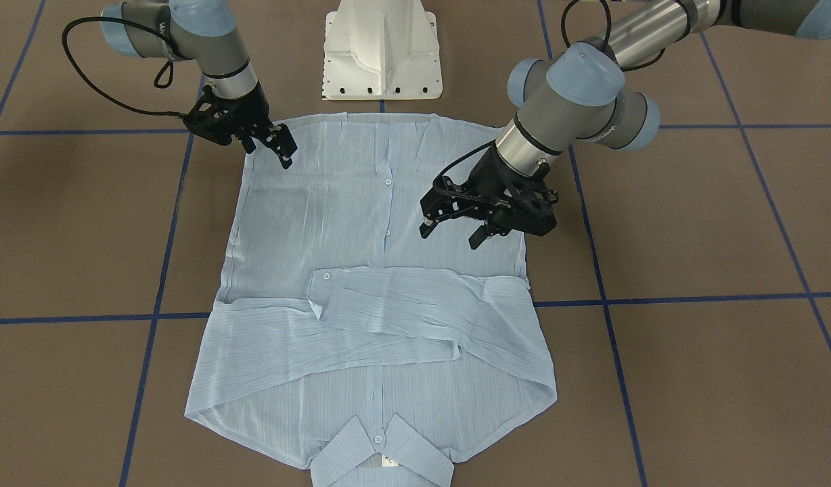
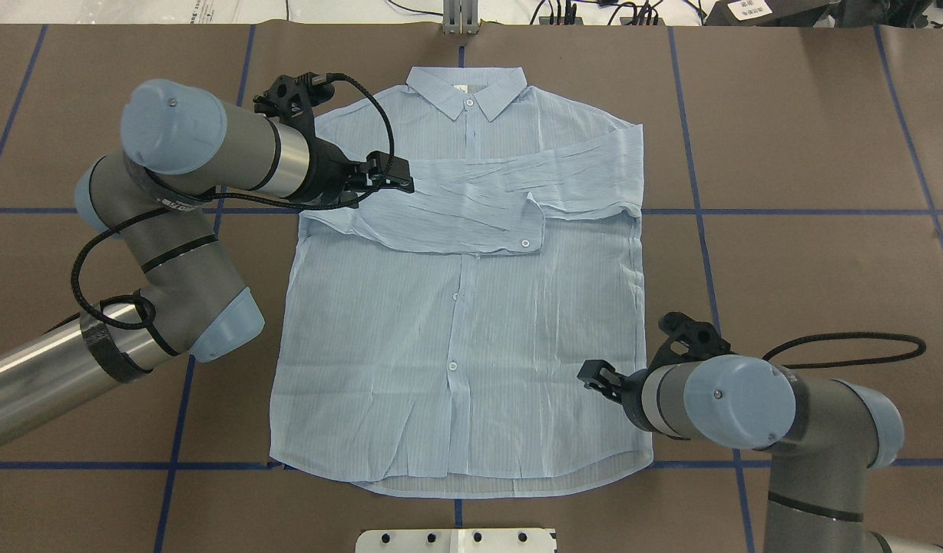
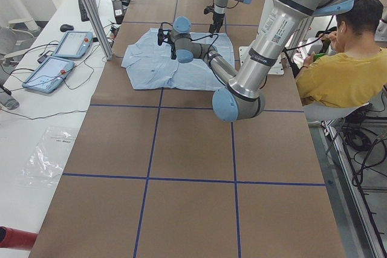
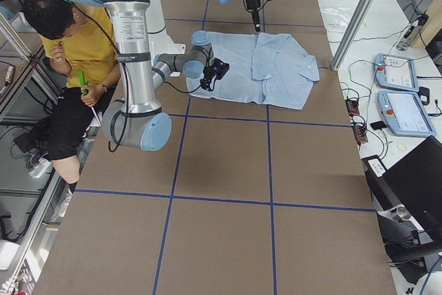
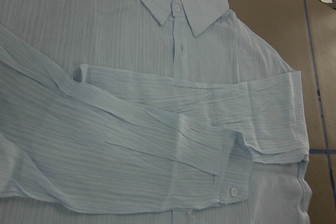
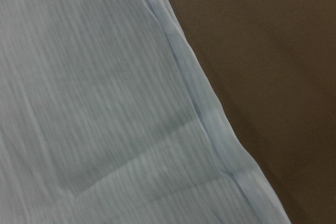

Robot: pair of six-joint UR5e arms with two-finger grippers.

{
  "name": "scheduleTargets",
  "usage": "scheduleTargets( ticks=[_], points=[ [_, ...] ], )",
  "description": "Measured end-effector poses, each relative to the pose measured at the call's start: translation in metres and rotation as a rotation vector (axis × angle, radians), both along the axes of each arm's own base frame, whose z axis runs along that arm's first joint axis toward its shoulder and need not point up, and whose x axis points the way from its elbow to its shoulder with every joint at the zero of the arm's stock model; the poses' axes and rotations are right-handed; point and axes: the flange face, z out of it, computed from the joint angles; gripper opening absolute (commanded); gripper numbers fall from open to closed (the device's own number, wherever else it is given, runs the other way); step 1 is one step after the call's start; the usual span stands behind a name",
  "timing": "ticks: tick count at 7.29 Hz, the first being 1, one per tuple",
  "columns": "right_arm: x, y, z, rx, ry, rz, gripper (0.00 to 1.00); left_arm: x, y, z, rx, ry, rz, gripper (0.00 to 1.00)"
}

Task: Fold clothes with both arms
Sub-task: 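Release the sleeve with the left gripper while the right gripper moves to the hem, then move both grippers to the hem corners nearest the robot and grasp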

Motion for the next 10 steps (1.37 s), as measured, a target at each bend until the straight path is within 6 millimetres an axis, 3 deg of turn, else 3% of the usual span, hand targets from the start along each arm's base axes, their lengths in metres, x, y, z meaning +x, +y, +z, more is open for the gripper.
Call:
scheduleTargets(
  ticks=[2,4,6,8,9,10],
  points=[
    [0.005,0.020,0.014,-0.019,0.022,-0.005,0.92,0.001,-0.003,0.006,-0.006,-0.011,-0.003,0.99],
    [0.017,0.030,0.016,-0.033,0.023,-0.007,0.73,0.002,-0.004,0.009,-0.012,-0.014,-0.005,0.98],
    [0.019,0.036,0.019,-0.042,0.026,-0.009,0.71,0.003,-0.004,0.010,-0.015,-0.014,-0.004,0.99],
    [0.017,0.041,0.020,-0.045,0.029,-0.019,0.47,0.003,-0.004,0.010,-0.015,-0.014,-0.004,0.98],
    [0.017,0.043,0.020,-0.045,0.029,-0.022,0.29,0.003,-0.004,0.010,-0.015,-0.014,-0.004,0.99],
    [0.017,0.044,0.021,-0.045,0.031,-0.023,0.02,0.003,-0.004,0.010,-0.016,-0.013,-0.004,0.98]
  ],
)
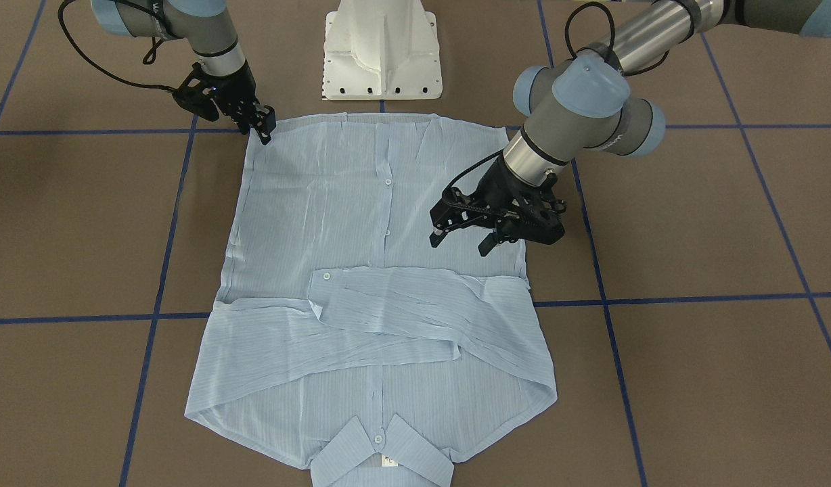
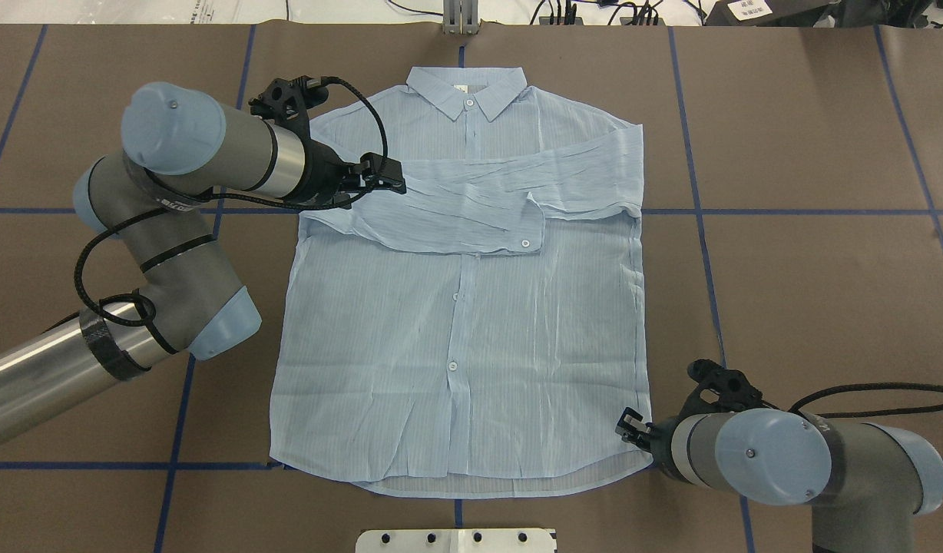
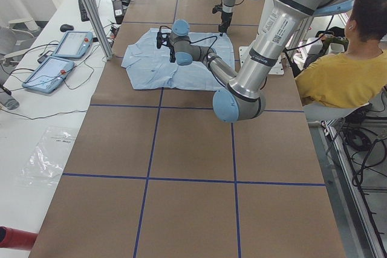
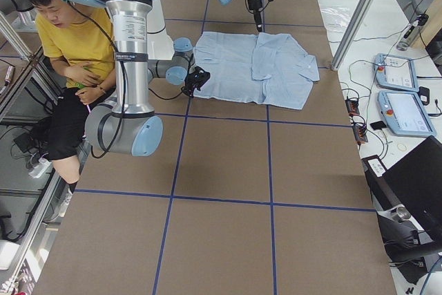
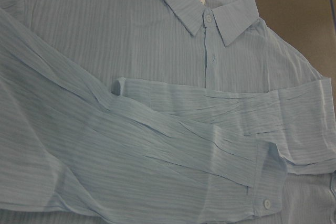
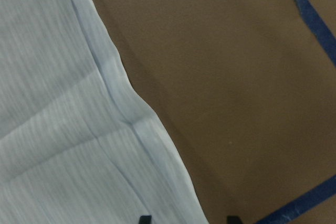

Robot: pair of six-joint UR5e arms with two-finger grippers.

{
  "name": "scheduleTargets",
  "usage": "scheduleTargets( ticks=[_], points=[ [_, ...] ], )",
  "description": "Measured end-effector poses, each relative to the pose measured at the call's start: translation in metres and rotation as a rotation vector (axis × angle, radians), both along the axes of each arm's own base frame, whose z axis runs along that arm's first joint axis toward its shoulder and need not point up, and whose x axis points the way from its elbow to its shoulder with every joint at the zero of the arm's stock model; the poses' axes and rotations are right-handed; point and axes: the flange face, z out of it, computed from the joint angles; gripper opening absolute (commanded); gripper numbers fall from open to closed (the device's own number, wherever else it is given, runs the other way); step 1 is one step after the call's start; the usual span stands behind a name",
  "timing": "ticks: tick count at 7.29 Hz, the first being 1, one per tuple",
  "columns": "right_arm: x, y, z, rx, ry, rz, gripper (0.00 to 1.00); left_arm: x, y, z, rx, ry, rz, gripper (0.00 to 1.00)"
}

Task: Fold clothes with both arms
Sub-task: 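Move both grippers to the hem corners nearest the robot and grasp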

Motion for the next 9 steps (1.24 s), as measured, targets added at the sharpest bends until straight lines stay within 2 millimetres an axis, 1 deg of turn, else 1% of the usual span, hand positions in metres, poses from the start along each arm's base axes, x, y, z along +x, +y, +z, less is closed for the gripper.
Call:
scheduleTargets(
  ticks=[3,4,5,6,7,9],
  points=[
    [0.004,0.001,0.000,-0.003,-0.001,-0.003,0.00,0.000,0.000,-0.002,-0.003,0.003,0.000,0.98],
    [0.010,0.002,-0.004,-0.003,-0.008,-0.005,0.00,-0.002,0.001,-0.002,-0.007,0.006,-0.001,0.99],
    [0.020,0.002,-0.008,-0.006,-0.017,-0.005,0.00,-0.006,0.006,0.005,-0.025,-0.003,0.002,0.99],
    [0.028,-0.002,-0.013,-0.010,-0.024,0.001,0.00,-0.012,0.021,0.016,-0.056,-0.030,0.013,0.99],
    [0.034,-0.007,-0.015,-0.015,-0.027,0.009,0.00,-0.017,0.053,0.029,-0.082,-0.067,0.031,0.99],
    [0.040,-0.016,-0.016,-0.028,-0.030,0.018,0.00,-0.029,0.141,0.077,-0.099,-0.160,0.049,0.99]
  ],
)
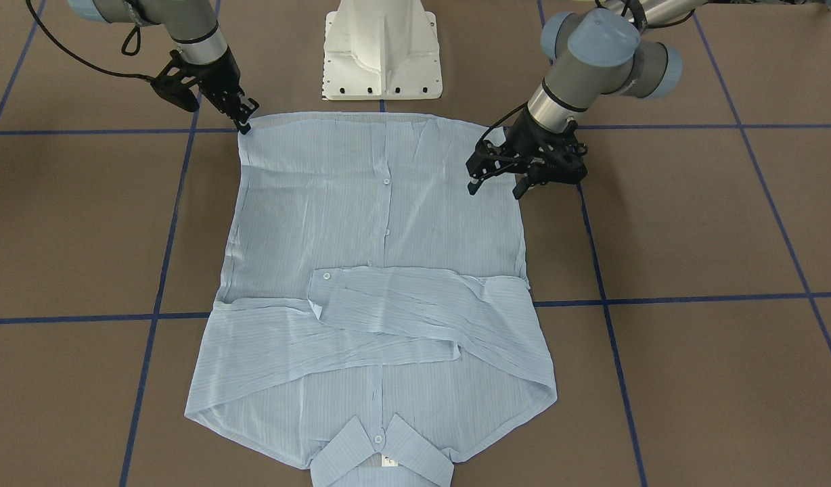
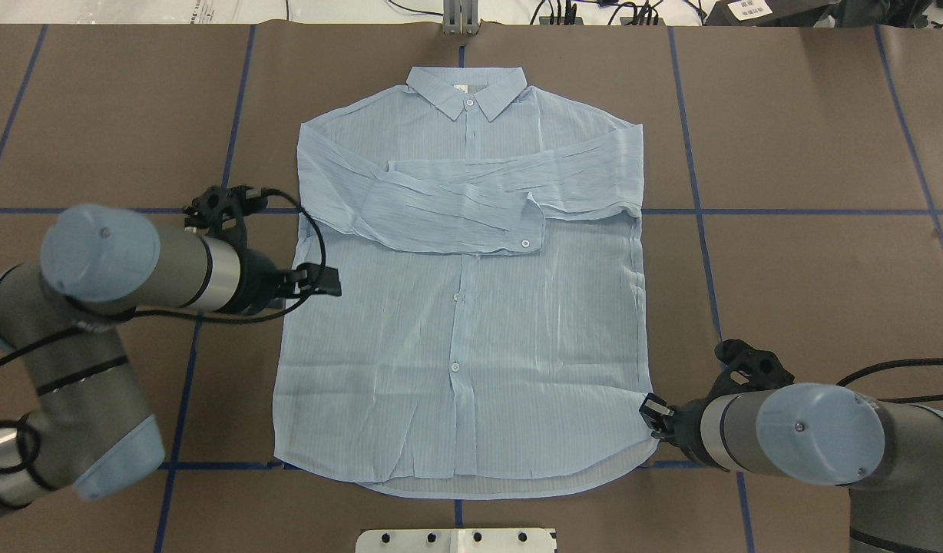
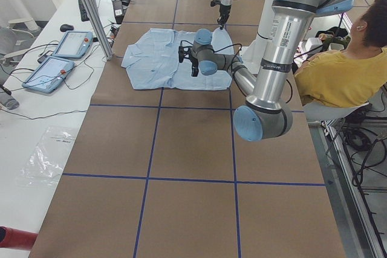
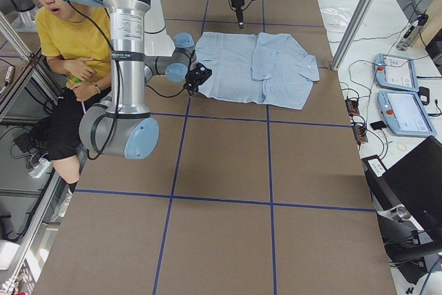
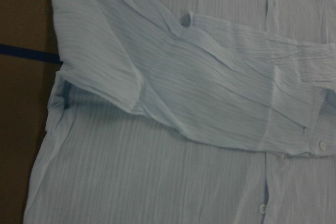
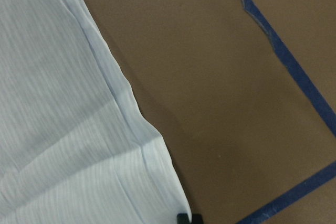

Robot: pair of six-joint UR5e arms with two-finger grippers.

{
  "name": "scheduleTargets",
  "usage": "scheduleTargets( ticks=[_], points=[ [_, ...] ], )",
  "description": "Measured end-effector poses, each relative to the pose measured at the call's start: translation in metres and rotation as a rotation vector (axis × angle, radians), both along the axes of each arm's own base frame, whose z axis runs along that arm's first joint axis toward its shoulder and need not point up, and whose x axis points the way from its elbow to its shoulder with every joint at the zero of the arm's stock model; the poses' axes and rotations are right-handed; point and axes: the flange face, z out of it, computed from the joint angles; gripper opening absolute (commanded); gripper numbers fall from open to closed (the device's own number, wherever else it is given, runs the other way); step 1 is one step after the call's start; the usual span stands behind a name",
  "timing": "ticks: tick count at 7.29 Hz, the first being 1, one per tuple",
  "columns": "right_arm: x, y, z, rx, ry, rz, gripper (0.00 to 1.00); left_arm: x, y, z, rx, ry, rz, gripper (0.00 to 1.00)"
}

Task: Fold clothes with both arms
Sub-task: 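Move both grippers to the hem corners nearest the robot and grasp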

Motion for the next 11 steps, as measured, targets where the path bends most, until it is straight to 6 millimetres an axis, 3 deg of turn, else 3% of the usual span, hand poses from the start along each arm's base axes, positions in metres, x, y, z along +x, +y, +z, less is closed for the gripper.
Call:
scheduleTargets(
  ticks=[1,3,5,6,7,8,9,11],
  points=[
    [0.001,-0.002,0.000,-0.003,-0.001,0.002,0.00,-0.004,0.035,0.013,-0.031,-0.020,0.005,0.95],
    [0.002,-0.004,0.000,-0.005,-0.001,0.004,0.00,0.021,0.091,0.026,-0.122,-0.053,0.011,0.85],
    [0.002,-0.004,0.000,-0.006,-0.002,0.006,0.00,0.045,0.126,0.034,-0.160,-0.081,0.030,0.68],
    [0.002,-0.004,-0.001,-0.005,-0.004,0.006,0.00,0.050,0.133,0.038,-0.166,-0.091,0.038,0.66],
    [0.001,-0.004,-0.002,-0.005,-0.005,0.006,0.00,0.054,0.139,0.041,-0.169,-0.097,0.046,0.55],
    [0.001,-0.004,-0.003,-0.004,-0.007,0.006,0.00,0.056,0.142,0.042,-0.171,-0.101,0.052,0.34],
    [0.000,-0.004,-0.003,-0.004,-0.008,0.006,0.00,0.057,0.144,0.043,-0.172,-0.103,0.055,0.00],
    [0.000,-0.004,-0.004,-0.004,-0.009,0.006,0.00,0.057,0.145,0.043,-0.183,-0.102,0.053,0.00]
  ],
)
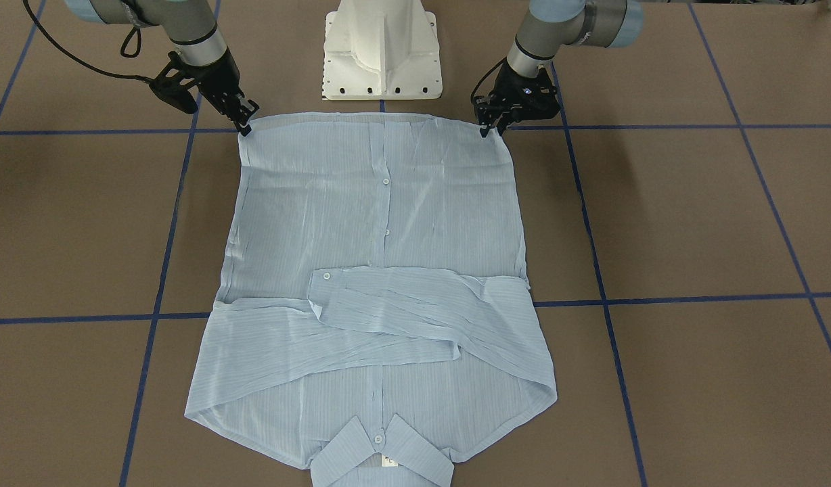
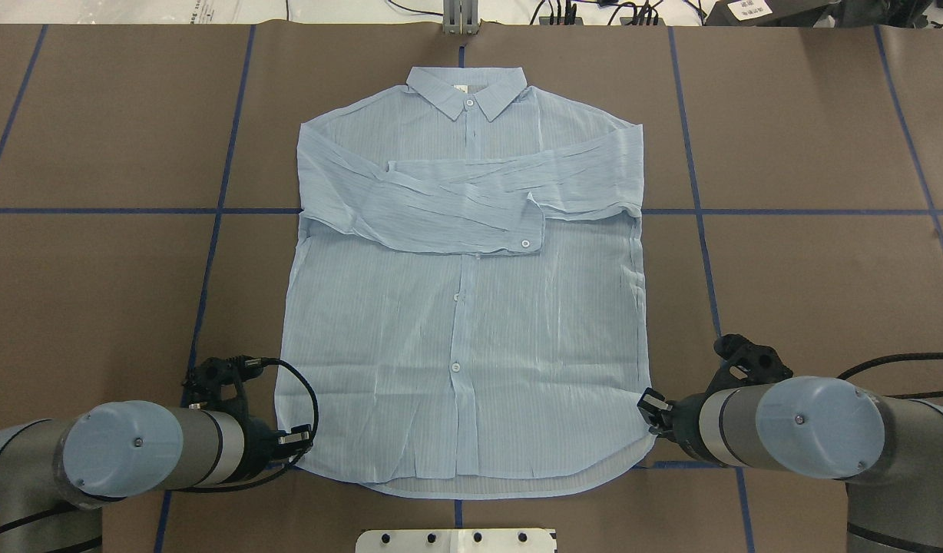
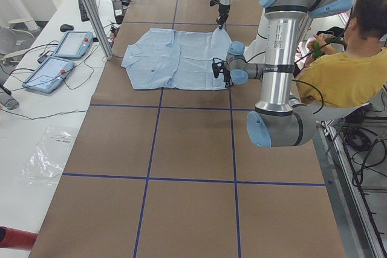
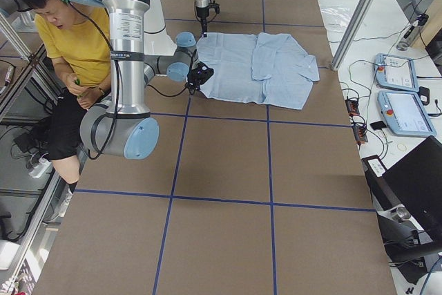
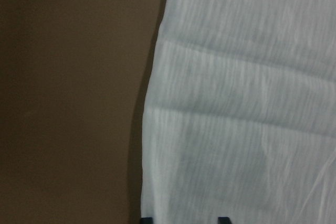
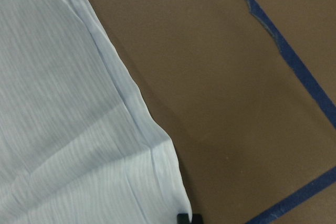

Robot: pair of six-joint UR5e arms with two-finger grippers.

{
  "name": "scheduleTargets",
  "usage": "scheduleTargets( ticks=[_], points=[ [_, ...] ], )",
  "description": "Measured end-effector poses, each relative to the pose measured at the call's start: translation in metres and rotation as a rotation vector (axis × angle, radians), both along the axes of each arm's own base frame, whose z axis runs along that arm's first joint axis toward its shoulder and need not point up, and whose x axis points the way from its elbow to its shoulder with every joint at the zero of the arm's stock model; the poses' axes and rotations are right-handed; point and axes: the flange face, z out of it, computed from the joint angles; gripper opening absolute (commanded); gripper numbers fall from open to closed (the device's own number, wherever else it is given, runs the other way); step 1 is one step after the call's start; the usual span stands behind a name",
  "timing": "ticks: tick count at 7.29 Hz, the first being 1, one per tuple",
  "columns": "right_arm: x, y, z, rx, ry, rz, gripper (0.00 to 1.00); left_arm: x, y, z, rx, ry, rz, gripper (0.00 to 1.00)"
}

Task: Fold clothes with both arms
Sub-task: 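Move both grippers to the hem corners nearest the robot and grasp, then lift the hem with both grippers and fold it up onto the collar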

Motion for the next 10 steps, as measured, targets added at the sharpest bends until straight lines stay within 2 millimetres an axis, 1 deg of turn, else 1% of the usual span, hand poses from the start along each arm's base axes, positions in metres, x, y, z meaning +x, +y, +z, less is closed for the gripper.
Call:
scheduleTargets(
  ticks=[4,5,6,7,8,9,10],
  points=[
    [0.001,0.000,0.000,0.000,-0.001,0.001,0.00,-0.003,0.004,-0.012,-0.045,0.030,0.003,0.00],
    [0.003,-0.001,-0.002,0.001,-0.003,0.003,0.00,-0.010,0.006,-0.024,-0.050,0.050,0.009,0.00],
    [0.008,0.000,-0.005,0.002,-0.010,0.005,0.00,-0.023,0.009,-0.042,-0.057,0.075,0.018,0.00],
    [0.020,0.002,-0.012,0.005,-0.023,0.007,0.00,-0.040,0.012,-0.066,-0.064,0.109,0.020,0.00],
    [0.043,0.007,-0.025,0.012,-0.045,0.012,0.00,-0.062,0.014,-0.092,-0.082,0.154,0.009,0.00],
    [0.069,0.008,-0.041,0.022,-0.073,0.030,0.00,-0.084,0.005,-0.116,-0.115,0.201,-0.018,0.00],
    [0.091,0.000,-0.053,0.033,-0.096,0.068,0.00,-0.109,-0.018,-0.133,-0.141,0.244,-0.066,0.00]
  ],
)
